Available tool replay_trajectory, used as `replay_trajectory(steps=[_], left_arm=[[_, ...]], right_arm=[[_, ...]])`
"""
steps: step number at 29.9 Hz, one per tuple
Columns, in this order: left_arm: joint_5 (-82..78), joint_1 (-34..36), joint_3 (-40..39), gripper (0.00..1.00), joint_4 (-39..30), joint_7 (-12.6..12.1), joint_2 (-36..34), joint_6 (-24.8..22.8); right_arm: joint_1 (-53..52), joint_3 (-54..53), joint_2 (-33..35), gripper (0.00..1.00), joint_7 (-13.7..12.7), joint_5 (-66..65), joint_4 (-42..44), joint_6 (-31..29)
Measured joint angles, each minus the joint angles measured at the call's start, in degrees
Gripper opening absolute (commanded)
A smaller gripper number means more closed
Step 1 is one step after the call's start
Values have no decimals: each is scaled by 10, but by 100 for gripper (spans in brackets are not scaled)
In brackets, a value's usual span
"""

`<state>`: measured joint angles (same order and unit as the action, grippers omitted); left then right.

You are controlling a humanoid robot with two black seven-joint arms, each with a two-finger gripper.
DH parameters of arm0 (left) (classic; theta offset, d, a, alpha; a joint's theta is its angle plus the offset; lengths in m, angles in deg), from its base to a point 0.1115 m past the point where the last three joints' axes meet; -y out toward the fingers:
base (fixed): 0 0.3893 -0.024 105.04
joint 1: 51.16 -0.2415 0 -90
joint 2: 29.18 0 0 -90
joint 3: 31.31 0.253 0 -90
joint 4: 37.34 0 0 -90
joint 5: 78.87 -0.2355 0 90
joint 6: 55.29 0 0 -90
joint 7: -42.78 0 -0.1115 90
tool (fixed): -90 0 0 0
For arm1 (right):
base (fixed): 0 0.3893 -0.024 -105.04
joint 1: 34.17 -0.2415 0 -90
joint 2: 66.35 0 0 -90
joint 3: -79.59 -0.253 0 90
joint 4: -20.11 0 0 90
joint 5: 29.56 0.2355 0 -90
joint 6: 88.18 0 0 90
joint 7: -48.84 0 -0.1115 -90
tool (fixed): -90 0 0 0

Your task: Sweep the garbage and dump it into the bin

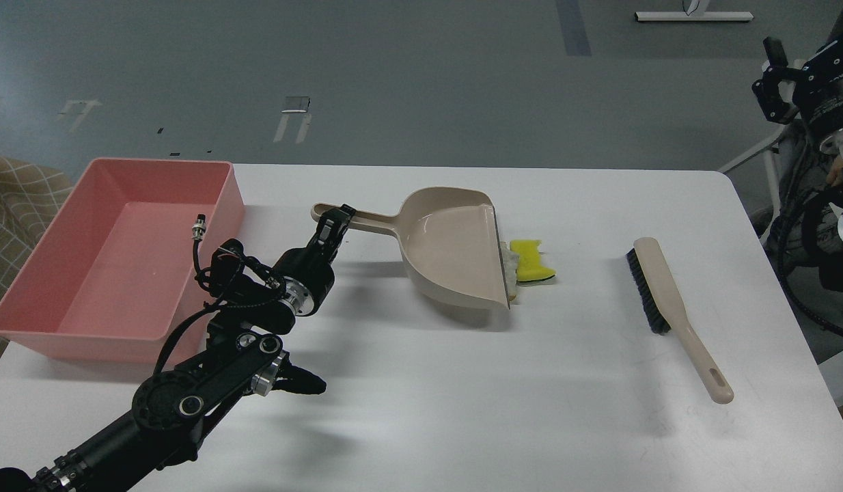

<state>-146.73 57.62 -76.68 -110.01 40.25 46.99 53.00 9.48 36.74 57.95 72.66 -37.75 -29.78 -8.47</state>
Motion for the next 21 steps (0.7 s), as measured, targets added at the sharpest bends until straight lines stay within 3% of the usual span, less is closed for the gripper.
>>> replay_trajectory(steps=[5, 11, 21], left_arm=[[-2, 1, 2, 0, -4, 3, -6, -3], [-9, -1, 16, 0, -5, 17, -27, -5], [-18, -1, 34, 0, -5, 33, -40, -3]], right_arm=[[-1, 68, 66, 100, -17, -65, -65, 0], [9, 166, 205, 100, -46, -168, -197, 0], [15, 305, 409, 100, -52, -358, -357, 2]])
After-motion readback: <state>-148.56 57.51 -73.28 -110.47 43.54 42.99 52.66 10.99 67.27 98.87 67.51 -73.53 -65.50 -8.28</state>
